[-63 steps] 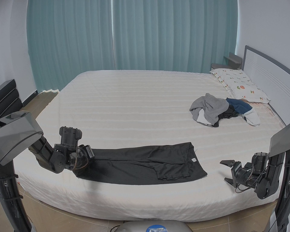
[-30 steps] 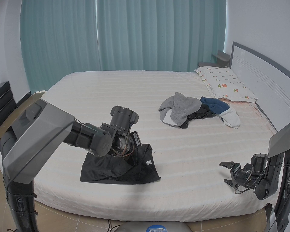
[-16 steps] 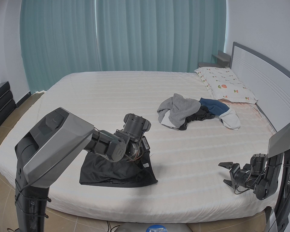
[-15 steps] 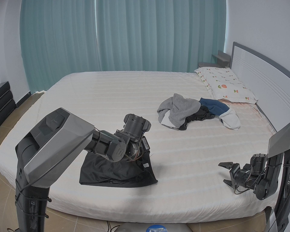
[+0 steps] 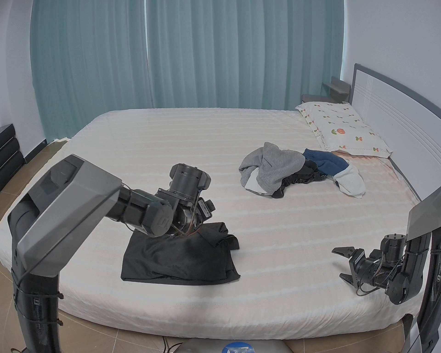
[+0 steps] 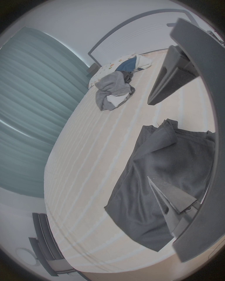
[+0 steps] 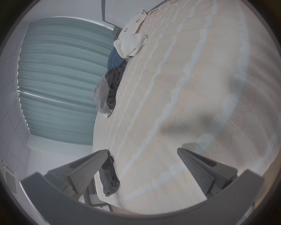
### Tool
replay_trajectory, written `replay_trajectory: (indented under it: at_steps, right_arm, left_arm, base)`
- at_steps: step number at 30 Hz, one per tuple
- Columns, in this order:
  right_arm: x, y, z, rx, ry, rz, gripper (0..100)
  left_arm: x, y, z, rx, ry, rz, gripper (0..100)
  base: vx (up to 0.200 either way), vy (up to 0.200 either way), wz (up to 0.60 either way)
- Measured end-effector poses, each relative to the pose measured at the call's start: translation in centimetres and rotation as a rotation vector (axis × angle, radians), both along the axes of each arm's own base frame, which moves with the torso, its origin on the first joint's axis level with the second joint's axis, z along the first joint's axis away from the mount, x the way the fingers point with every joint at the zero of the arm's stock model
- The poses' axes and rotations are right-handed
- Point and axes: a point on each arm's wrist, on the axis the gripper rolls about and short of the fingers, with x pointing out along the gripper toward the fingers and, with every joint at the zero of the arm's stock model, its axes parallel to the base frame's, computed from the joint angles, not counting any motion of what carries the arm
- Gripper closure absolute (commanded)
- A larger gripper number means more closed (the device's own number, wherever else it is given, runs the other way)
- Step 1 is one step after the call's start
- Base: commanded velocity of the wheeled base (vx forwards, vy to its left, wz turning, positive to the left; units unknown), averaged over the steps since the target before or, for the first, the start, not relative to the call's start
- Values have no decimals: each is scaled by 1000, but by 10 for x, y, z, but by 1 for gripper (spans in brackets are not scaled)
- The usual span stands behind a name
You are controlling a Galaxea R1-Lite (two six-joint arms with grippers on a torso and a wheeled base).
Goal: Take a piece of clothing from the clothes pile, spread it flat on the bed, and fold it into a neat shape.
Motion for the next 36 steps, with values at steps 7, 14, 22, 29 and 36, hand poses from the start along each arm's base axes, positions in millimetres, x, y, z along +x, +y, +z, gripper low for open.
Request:
replay_trajectory:
  at_steps: [7, 14, 22, 29, 36]
  right_arm:
    - [0, 0, 0, 0, 1, 0, 0]
    - [0, 0, -1, -10, -1, 6, 0]
    - [0, 2, -3, -26, 0, 18, 0]
    - [3, 13, 2, -28, -30, 60, 0]
    - [8, 43, 13, -36, -100, 169, 0]
  left_arm:
    - [-19, 39, 7, -95, 88, 24, 0]
    - [-35, 80, 1, -241, 143, 25, 0]
    - [-46, 135, -13, -497, 100, 22, 0]
    - [-51, 176, -27, -548, 122, 113, 0]
    - [-48, 189, -40, -550, 144, 157, 0]
  base:
    - [0, 0, 0]
    - [0, 29, 0]
    - [0, 200, 0]
    - [0, 200, 0]
    - [0, 200, 0]
